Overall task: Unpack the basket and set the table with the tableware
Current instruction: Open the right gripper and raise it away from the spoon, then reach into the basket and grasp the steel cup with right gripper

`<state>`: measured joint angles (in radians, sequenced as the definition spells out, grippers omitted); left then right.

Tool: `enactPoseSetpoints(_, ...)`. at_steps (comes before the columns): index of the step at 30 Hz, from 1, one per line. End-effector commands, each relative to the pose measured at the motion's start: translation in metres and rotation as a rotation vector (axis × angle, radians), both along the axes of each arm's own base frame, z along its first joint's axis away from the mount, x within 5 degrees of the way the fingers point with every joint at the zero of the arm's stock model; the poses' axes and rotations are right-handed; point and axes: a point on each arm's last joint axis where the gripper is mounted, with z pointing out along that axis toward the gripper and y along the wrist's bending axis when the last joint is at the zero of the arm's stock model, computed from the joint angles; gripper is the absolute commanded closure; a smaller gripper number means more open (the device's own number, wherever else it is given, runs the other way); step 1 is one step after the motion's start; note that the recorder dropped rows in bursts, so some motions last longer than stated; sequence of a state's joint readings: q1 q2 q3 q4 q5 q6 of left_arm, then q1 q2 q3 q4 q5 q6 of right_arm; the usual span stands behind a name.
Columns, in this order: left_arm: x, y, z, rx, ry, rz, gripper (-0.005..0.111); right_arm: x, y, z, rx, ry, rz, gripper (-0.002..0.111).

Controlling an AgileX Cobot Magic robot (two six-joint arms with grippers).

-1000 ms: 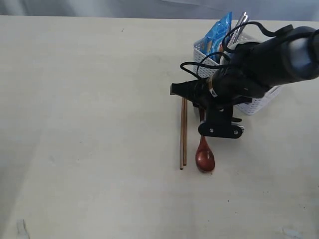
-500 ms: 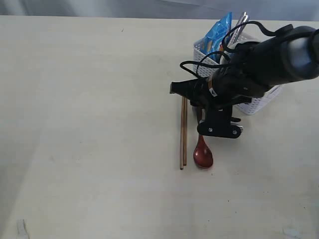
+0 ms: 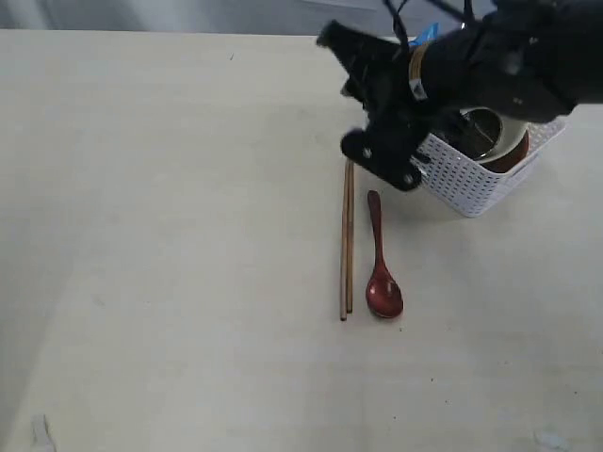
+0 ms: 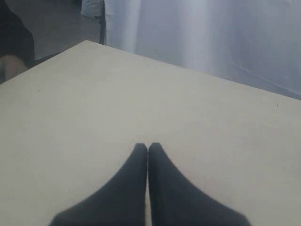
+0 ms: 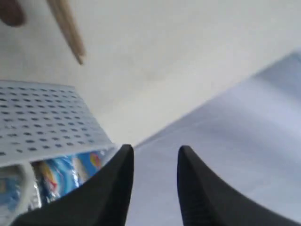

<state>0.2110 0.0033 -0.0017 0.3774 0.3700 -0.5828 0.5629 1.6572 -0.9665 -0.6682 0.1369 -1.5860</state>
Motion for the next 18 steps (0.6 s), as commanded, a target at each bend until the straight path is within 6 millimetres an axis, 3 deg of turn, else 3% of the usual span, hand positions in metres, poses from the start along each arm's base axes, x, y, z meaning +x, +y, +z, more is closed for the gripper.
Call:
enactPoseSetpoints(1,0.000,0.000,0.000,0.007,-0.004,-0.007,0.106,0.024,-0.002,0.045,0.263,-0.063,-0.150,0.077)
enactPoseSetpoints(6,0.000,0.000,0.000,0.007,-0.004,-0.007,0.106,0.042,-0.022,0.080,0.668,0.050,-0.532,0.076)
enactPoseSetpoints(9,0.000,0.000,0.000,0.007,-0.004,-0.007,0.106,0.036,-0.036,0.081,0.641,0.088,-0.667,0.072)
enactPoseSetpoints(14,0.000,0.000,0.000,0.007,-0.004,-0.007,0.106,0.018,-0.054,0.076,0.529,0.144,-0.810,0.046)
enactPoseSetpoints(18,0.000,0.000,0.000,0.007,-0.004,-0.007,0.106,0.013,-0.060,0.072,0.491,0.171,-0.881,0.044)
